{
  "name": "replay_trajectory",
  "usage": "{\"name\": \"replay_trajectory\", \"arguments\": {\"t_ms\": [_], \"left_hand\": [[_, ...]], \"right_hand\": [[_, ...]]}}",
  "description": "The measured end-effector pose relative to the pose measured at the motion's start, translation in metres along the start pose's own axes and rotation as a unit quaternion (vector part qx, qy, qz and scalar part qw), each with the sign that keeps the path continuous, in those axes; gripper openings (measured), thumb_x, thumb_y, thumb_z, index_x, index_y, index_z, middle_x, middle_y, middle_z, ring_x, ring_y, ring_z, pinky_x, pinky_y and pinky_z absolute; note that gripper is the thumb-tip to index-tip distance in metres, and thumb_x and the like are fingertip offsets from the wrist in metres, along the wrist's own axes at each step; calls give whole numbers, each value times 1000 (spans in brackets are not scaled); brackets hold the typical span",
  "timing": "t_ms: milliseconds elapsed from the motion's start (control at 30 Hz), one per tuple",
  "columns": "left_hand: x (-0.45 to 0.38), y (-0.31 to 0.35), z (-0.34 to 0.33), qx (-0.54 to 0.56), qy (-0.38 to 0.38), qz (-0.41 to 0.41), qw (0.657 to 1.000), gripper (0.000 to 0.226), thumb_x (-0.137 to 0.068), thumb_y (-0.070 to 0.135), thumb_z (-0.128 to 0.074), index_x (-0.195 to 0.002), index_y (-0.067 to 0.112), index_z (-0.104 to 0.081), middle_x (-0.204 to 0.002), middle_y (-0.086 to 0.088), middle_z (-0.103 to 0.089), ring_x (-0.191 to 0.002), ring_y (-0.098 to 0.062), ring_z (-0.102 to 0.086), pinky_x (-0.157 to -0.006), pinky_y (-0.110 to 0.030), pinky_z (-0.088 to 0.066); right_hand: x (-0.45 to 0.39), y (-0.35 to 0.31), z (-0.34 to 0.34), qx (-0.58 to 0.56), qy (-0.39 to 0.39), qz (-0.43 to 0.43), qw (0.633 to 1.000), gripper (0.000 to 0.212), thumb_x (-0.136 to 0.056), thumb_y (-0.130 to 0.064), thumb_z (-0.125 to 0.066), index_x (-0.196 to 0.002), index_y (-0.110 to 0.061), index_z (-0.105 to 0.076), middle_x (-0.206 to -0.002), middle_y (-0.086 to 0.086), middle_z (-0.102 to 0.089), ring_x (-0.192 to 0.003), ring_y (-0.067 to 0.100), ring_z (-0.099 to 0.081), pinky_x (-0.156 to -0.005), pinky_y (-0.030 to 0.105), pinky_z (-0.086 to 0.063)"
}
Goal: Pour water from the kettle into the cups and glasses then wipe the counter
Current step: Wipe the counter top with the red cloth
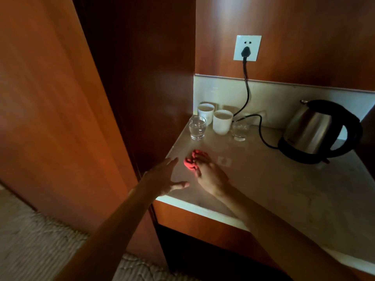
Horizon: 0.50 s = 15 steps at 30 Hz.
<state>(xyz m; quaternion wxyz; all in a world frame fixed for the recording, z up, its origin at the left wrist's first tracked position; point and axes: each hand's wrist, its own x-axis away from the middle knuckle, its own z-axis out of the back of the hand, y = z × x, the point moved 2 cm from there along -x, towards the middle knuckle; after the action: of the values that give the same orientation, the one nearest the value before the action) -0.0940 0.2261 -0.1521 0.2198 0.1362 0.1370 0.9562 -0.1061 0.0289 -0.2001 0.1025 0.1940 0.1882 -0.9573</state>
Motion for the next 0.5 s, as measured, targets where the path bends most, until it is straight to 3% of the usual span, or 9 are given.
{"name": "replay_trajectory", "arguments": {"t_ms": [100, 200, 267, 300, 400, 500], "left_hand": [[8, 0, 3, -28, 1, 16, 999, 105, -79, 76, -57, -158, 28, -7, -167, 5, -6, -152, -21, -15, -120, -51, -25], [13, 0, -8, -42, -10, 19, 999, 100, -83, 70, -57, -159, 28, -7, -167, 3, -7, -150, -24, -23, -117, -50, -31], [15, 1, -15, -37, -7, 3, 999, 100, -84, 68, -57, -158, 33, 0, -167, 6, -3, -149, -26, -24, -115, -50, -34], [16, 2, -16, -37, -12, 3, 999, 99, -84, 68, -56, -158, 34, 2, -167, 6, -1, -149, -26, -24, -114, -49, -34], [11, 7, -14, -51, 7, 9, 999, 93, -86, 69, -52, -158, 26, -11, -166, 2, -6, -149, -24, -25, -115, -45, -34], [-8, 19, -10, -48, 96, -14, 994, 83, -89, 67, -45, -158, 32, -13, -166, 3, -3, -152, -22, -17, -113, -44, -38]], "right_hand": [[-33, -21, -23, 13, -9, -5, 1000, 29, -80, 6, -64, -106, 0, -76, -116, 25, -72, -117, 43, -66, -102, 50, -54], [-62, -19, -45, 18, -34, 17, 999, 30, -86, -5, -57, -108, -2, -78, -109, 23, -75, -115, 45, -68, -98, 57, -55], [-66, -17, -39, 13, -30, 52, 998, 26, -91, -10, -65, -112, 0, -77, -115, 23, -74, -120, 46, -65, -105, 53, -51], [-65, -17, -28, 3, -42, 70, 997, 29, -96, -16, -60, -114, 0, -75, -118, 23, -73, -123, 44, -63, -109, 47, -48], [-59, -11, 5, -3, -37, 102, 994, 37, -98, -23, -58, -127, -2, -66, -130, 20, -67, -126, 38, -60, -107, 39, -43], [-42, -5, 32, -33, -27, 16, 999, 40, -98, -31, -55, -132, -9, -63, -128, 15, -65, -118, 32, -60, -100, 42, -49]]}}
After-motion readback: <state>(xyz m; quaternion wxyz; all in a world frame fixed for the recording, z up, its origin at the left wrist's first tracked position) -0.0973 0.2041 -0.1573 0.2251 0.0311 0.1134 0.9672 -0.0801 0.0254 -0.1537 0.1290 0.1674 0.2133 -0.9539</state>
